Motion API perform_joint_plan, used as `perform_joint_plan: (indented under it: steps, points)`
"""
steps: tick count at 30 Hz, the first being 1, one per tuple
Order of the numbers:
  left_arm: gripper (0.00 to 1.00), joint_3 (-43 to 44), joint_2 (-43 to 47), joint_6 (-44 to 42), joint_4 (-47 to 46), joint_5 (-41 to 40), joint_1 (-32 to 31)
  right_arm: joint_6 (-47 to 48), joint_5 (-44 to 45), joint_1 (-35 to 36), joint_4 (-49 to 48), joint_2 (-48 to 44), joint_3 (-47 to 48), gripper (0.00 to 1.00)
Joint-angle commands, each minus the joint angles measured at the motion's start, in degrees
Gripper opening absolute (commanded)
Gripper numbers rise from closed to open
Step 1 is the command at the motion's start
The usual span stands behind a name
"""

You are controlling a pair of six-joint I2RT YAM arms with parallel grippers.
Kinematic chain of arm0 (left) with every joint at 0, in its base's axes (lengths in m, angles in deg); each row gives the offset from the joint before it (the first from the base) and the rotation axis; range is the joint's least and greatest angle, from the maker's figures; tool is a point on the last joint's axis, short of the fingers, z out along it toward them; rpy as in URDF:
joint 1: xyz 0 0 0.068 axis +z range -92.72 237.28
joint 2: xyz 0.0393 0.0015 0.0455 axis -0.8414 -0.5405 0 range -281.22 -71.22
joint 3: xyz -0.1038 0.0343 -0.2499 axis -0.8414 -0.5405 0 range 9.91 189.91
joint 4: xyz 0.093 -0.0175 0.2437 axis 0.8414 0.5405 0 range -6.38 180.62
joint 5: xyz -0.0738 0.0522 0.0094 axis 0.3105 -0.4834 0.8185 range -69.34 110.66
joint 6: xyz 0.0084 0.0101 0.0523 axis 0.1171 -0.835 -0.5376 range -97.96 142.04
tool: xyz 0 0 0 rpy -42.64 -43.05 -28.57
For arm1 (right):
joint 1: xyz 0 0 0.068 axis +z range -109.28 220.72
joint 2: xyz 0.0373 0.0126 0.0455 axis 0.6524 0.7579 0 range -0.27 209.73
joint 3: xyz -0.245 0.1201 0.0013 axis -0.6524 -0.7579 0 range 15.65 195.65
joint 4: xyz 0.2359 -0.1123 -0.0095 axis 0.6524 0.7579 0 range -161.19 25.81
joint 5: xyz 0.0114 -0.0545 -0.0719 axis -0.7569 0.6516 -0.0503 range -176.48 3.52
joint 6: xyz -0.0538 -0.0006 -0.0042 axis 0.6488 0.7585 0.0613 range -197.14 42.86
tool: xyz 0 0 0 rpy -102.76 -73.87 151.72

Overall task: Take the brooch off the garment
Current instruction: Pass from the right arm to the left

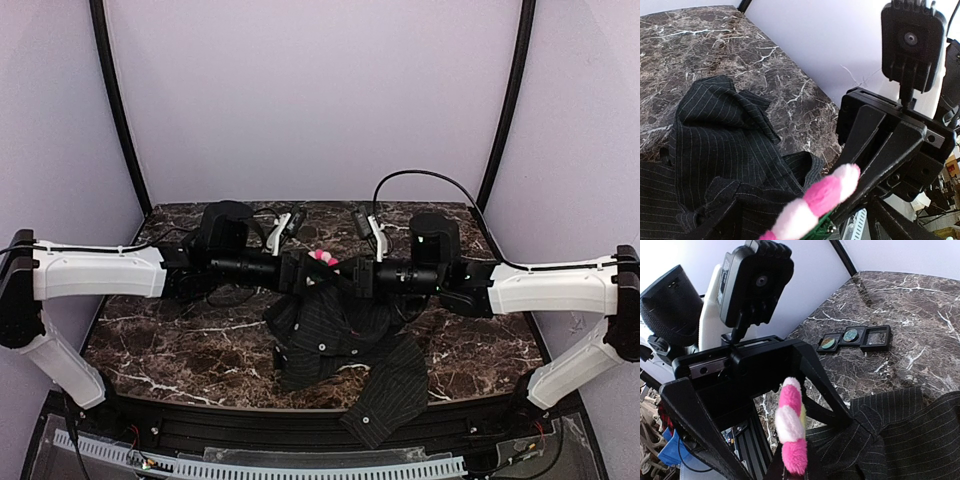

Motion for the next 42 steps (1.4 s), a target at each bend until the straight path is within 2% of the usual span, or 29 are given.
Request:
perform_joint_plan:
  steps: [1,5,7,10,32,39,42]
  points:
    - [0.85,-2.7,0.3,1.6,-6.9,8.2,0.5,-0.7,-7.4,-1.6,-2.1,0.3,-0.1,0.0]
    - [0.81,-4.1,1.4,0.6,-7.2,10.5,1.2,-1.5,-11.6,-3.7,-3.0,0.1,-0.7,0.0]
    - [0.74,-4.6,2.1,0.1,-6.5,11.0,1.6,-1.7,-13.4,-4.4,-3.1,0.0,-0.8,0.0]
    - [0.69,-4.3,2.4,-1.6,-3.9,11.0,1.7,-1.8,-14.9,-5.0,-2.9,0.1,-0.7,0.0]
    - [0.23,-3.0,1.5,-2.5,-3.3,10.8,1.9,-1.0,-15.9,-5.2,-0.8,0.9,-0.3,0.0]
    - [0.13,-4.2,1.6,-0.6,-6.3,12.6,2.5,-0.4,-16.1,-5.2,0.1,0.7,-0.5,0.0]
    - [0.11,-4.1,0.8,0.2,-7.7,15.1,2.7,0.0,-17.4,-5.2,0.1,1.0,-0.5,0.0]
